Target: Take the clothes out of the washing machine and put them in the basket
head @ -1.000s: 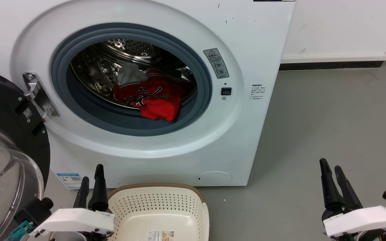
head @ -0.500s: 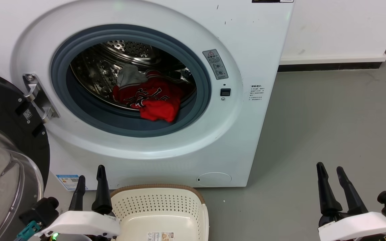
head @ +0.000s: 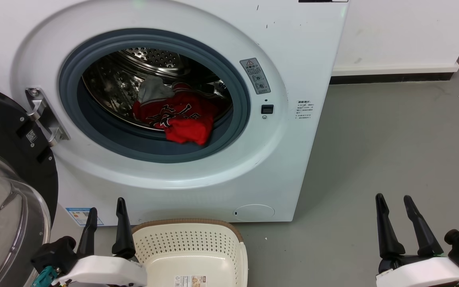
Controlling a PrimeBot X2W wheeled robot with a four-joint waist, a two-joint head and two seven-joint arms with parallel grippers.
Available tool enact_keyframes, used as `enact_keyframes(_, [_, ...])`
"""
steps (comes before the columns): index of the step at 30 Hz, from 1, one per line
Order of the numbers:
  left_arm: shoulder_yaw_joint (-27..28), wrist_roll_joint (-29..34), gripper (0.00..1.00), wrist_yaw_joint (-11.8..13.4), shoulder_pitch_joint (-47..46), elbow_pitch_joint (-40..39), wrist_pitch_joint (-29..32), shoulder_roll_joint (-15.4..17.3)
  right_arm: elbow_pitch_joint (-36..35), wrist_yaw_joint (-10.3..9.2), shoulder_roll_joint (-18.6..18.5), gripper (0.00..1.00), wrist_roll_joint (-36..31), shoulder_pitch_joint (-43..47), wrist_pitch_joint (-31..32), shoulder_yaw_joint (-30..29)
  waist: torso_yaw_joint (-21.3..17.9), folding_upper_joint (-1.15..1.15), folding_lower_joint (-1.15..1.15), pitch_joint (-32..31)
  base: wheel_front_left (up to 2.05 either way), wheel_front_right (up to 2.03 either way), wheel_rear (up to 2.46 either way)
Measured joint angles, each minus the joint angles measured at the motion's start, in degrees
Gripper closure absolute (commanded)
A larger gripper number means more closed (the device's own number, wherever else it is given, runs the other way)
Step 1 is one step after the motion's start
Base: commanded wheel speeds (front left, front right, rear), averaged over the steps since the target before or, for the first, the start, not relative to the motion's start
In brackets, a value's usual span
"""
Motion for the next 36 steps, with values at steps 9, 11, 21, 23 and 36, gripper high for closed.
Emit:
enact_keyframes(9, [-0.4, 5.4, 0.00, 0.7, 0.4, -0.6, -1.3, 0.1, -2.5, 0.01, 0.0, 0.00, -5.2, 0.7, -1.3, 0.5, 0.0, 0.00, 0.00, 0.2, 0.00, 0.00, 0.00])
enact_keyframes(11, [-0.5, 6.5, 0.00, 0.9, 0.7, -0.8, -1.5, 0.1, -2.8, 0.01, 0.0, 0.00, -6.2, 0.8, -1.5, 0.5, 0.0, 0.00, 0.00, 0.1, 0.00, 0.00, 0.00])
enact_keyframes(21, [-0.8, 12.3, 0.00, 1.0, 1.7, -1.5, -3.1, 0.1, -4.0, 0.01, 0.0, 0.00, -12.5, 2.0, -3.1, 1.0, -0.3, 0.00, 0.00, 0.1, 0.00, 0.00, 0.00])
enact_keyframes(23, [-0.8, 13.2, 0.00, 0.9, 1.9, -1.6, -3.3, 0.0, -4.2, 0.01, 0.0, 0.00, -13.5, 2.0, -3.3, 1.0, -0.3, 0.00, 0.00, 0.0, 0.00, 0.00, 0.00])
enact_keyframes(36, [0.0, 18.8, 0.00, 0.4, 2.6, -1.8, -4.8, -0.8, -5.2, 0.02, 0.0, 0.00, -19.4, 3.1, -4.7, 1.3, -0.5, 0.00, 0.00, 0.0, 0.00, 0.00, 0.00])
